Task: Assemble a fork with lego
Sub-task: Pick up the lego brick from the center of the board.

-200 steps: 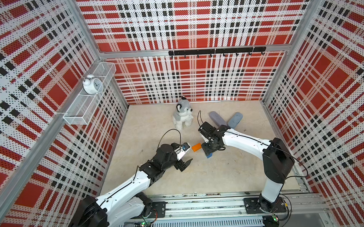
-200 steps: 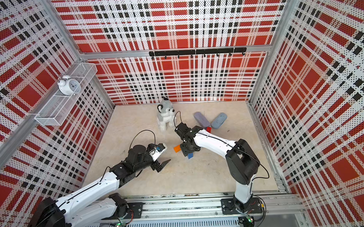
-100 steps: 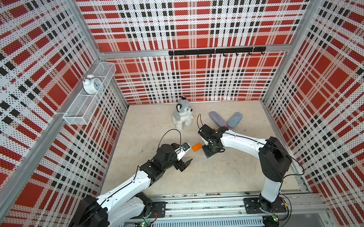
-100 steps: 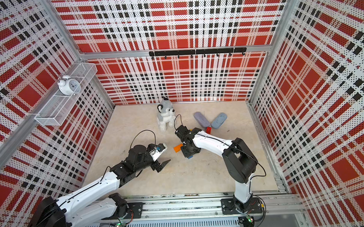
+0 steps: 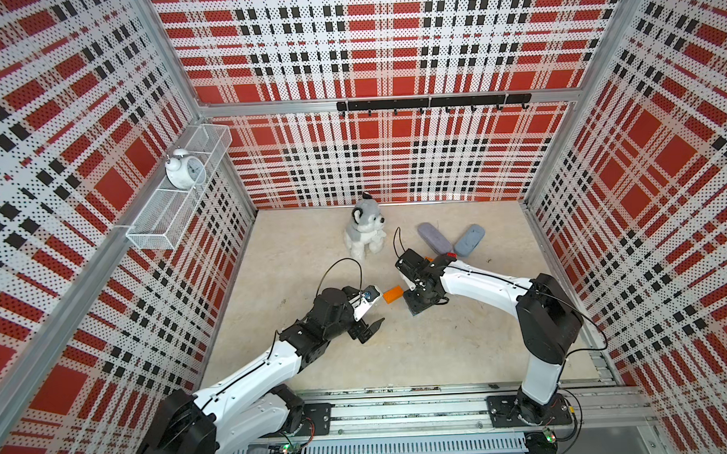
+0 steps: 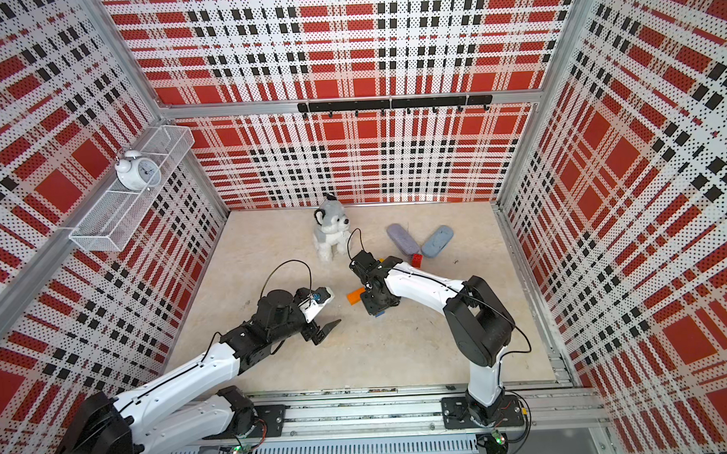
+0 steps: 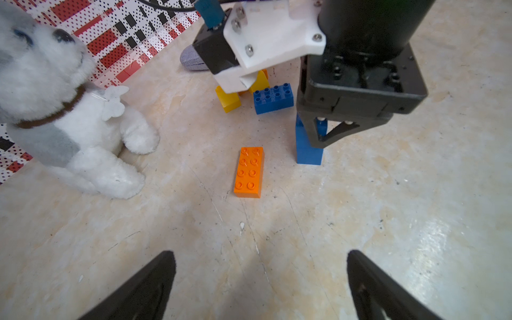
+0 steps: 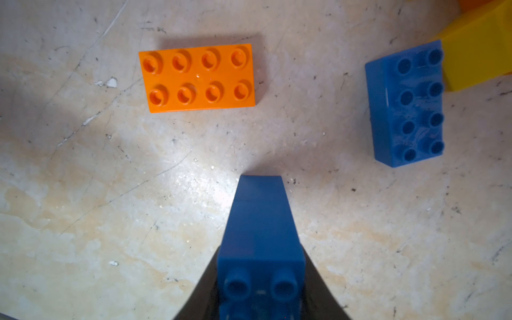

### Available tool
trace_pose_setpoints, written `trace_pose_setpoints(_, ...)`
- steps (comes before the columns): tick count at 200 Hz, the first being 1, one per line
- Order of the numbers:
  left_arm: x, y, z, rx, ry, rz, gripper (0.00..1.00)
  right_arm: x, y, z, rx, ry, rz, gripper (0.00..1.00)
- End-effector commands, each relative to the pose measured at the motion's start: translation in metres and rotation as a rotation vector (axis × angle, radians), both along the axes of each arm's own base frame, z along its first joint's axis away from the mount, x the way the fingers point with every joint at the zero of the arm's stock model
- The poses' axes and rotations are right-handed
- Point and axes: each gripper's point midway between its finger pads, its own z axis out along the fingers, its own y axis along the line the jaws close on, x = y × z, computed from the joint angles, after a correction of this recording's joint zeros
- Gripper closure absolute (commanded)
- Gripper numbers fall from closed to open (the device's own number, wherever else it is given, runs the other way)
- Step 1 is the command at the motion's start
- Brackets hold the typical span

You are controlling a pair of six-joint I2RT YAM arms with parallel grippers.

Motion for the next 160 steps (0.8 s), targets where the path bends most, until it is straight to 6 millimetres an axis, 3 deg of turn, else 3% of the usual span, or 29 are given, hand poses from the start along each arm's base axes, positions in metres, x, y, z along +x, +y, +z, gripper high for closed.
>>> trace_pose_setpoints(1, 0.006, -0.001, 0.012, -0.020, -0.024, 0.009, 0.02, 0.015, -0.009, 0.003, -0.008, -0.003, -0.024, 0.69)
trace_pose_setpoints(27, 0.007, 0.000, 0.015, -0.028, -0.030, 0.015, 0.02, 0.042, -0.004, 0.028, 0.028, -0.072, -0.038, 0.69)
trace_pose_setpoints(64, 0.007, 0.001, 0.013, -0.024, -0.030, 0.018, 0.02, 0.079, 0.010, 0.038, 0.014, -0.135, -0.023, 0.70)
trace_pose_setpoints(116, 0.008, 0.003, 0.012, -0.018, -0.027, 0.022, 0.02, 0.114, 0.027, 0.023, -0.024, -0.141, 0.003, 0.69)
trace_pose_setpoints(160, 0.011, 0.002, 0.016, -0.032, -0.033, 0.034, 0.02, 0.114, 0.032, 0.004, -0.029, -0.064, 0.002, 0.69)
